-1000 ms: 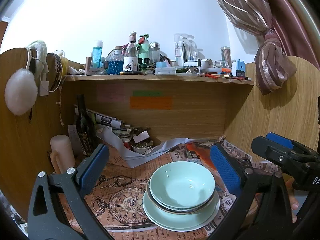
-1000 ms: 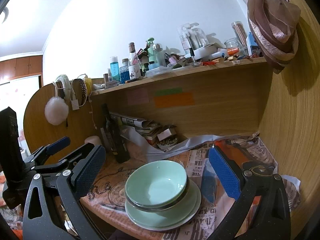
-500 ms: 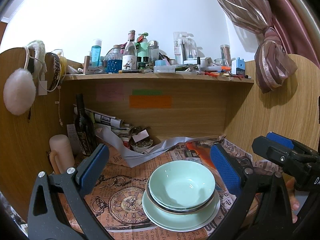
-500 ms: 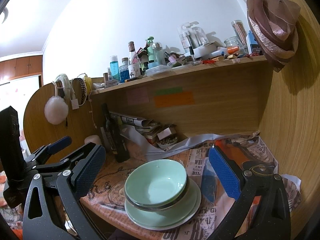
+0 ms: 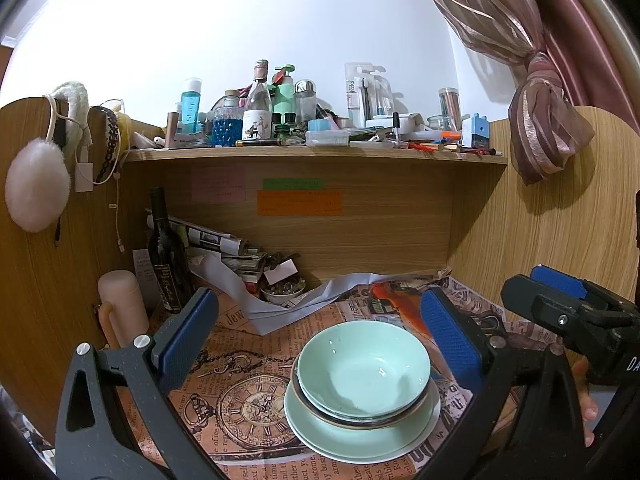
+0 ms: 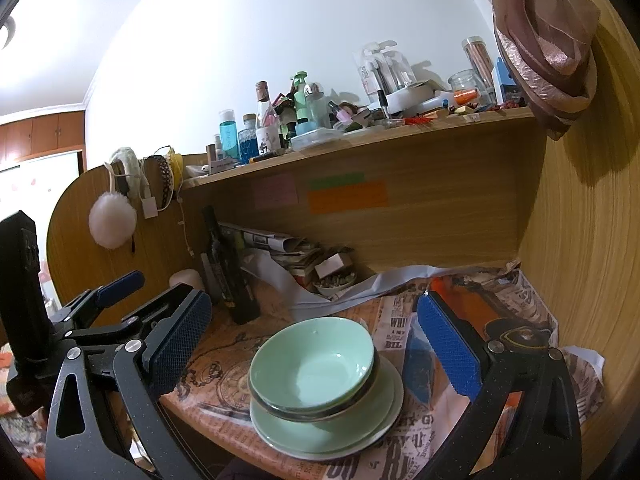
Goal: Organize plates and bowls
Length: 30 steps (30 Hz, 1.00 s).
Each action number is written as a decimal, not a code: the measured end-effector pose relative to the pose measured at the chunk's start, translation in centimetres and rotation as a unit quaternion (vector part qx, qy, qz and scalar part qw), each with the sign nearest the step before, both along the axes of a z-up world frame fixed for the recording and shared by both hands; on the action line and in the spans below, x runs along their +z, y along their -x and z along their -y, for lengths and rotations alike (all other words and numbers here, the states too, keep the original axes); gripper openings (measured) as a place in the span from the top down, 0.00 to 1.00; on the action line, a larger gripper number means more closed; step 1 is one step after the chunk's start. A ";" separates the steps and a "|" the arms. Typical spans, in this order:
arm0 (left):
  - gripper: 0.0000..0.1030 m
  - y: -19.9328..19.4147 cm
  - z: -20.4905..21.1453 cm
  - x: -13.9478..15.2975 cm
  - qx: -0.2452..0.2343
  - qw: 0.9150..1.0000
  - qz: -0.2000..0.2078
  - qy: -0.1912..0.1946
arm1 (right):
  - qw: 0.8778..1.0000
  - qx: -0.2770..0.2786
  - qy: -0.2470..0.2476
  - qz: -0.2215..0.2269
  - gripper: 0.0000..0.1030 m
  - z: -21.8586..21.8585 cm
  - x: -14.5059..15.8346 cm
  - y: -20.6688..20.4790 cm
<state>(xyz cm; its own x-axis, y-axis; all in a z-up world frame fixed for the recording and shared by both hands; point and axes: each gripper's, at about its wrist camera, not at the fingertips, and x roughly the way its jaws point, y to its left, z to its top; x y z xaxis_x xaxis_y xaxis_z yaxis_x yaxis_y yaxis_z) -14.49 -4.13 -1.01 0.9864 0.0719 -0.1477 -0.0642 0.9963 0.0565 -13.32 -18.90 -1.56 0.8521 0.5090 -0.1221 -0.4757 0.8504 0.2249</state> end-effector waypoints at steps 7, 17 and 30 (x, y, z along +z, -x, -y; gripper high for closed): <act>0.00 -0.1 -0.1 0.0 -0.005 1.000 -0.001 0.001 | 1.000 -0.001 0.000 0.000 0.00 -0.1 0.0 0.0; 0.00 -0.4 -0.3 -0.2 -0.017 1.000 -0.013 0.012 | 1.000 0.000 0.001 -0.001 0.00 0.0 0.0 0.0; 0.00 -0.6 -0.2 -0.3 -0.020 1.000 -0.015 0.011 | 1.000 0.001 0.003 -0.004 0.00 -0.2 -0.2 -0.2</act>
<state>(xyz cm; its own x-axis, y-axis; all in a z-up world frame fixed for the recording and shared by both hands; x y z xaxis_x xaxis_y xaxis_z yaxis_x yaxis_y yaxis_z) -13.86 -3.91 -1.31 0.9836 0.0293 -0.1782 -0.0232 0.9991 0.0358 -13.14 -18.72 -1.74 0.8503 0.5093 -0.1328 -0.4751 0.8512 0.2230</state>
